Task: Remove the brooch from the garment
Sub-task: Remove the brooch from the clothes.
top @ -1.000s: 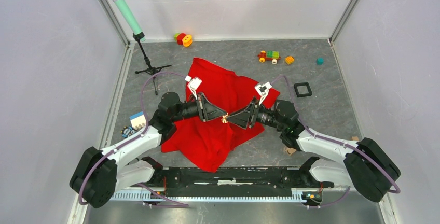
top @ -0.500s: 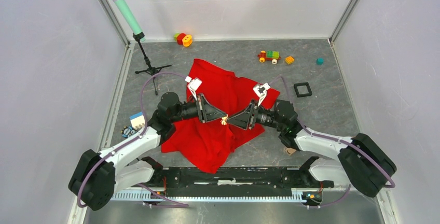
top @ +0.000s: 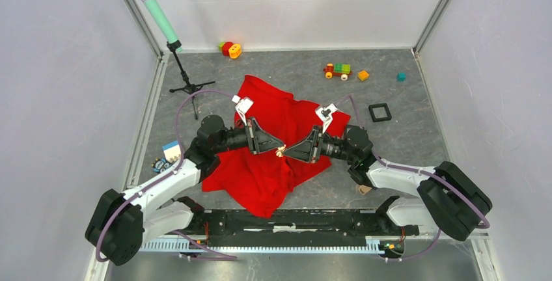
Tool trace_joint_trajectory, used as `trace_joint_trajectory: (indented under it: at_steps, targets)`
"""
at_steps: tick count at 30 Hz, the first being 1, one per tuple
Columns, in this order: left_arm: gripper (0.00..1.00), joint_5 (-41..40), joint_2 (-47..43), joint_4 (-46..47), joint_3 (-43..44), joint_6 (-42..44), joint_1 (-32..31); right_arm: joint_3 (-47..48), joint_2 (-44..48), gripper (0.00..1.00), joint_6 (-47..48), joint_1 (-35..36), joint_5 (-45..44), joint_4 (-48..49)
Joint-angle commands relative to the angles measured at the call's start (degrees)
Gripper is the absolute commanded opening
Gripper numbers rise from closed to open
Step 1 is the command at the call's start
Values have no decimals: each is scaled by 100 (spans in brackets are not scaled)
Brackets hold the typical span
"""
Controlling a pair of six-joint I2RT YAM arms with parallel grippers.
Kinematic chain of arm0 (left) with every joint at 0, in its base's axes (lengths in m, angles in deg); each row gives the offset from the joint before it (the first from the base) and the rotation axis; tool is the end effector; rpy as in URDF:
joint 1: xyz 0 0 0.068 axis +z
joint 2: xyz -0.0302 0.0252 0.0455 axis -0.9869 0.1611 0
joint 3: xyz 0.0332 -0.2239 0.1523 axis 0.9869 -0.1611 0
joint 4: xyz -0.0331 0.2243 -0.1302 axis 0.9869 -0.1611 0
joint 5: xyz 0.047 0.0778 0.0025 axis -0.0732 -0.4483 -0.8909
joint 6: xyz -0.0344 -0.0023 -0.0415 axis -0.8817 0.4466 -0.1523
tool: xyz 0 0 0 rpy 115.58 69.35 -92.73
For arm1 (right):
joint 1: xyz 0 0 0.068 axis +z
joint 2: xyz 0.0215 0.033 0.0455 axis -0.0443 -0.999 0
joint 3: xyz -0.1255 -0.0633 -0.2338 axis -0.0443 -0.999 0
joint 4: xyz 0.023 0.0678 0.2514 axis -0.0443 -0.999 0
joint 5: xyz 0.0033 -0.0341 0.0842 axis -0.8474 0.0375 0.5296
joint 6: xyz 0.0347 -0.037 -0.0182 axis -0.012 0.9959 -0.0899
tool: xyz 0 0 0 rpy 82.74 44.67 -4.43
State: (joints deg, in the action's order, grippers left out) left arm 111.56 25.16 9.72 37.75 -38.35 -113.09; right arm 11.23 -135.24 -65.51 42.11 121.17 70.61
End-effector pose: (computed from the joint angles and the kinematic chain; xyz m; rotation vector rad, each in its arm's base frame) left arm 0.1812 -0.1425 0.2548 0.4164 1.8575 -1.5645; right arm 0.1725 0.1705 0.2170 -0.4180 1.7428 1.7094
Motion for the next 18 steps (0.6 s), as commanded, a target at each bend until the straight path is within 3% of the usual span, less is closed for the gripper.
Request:
trace_joint_trajectory:
  at_steps: [1, 8, 18]
  targets:
    - [2, 280, -2, 402, 235, -38, -59, 7, -83, 15, -28, -19, 85, 256]
    - [2, 291, 65, 419, 225, -46, -104, 42, -107, 11, -20, -20, 85, 257]
    - [2, 289, 246, 691, 234, -188, -275, 86, -169, 13, -58, -20, 114, 330]
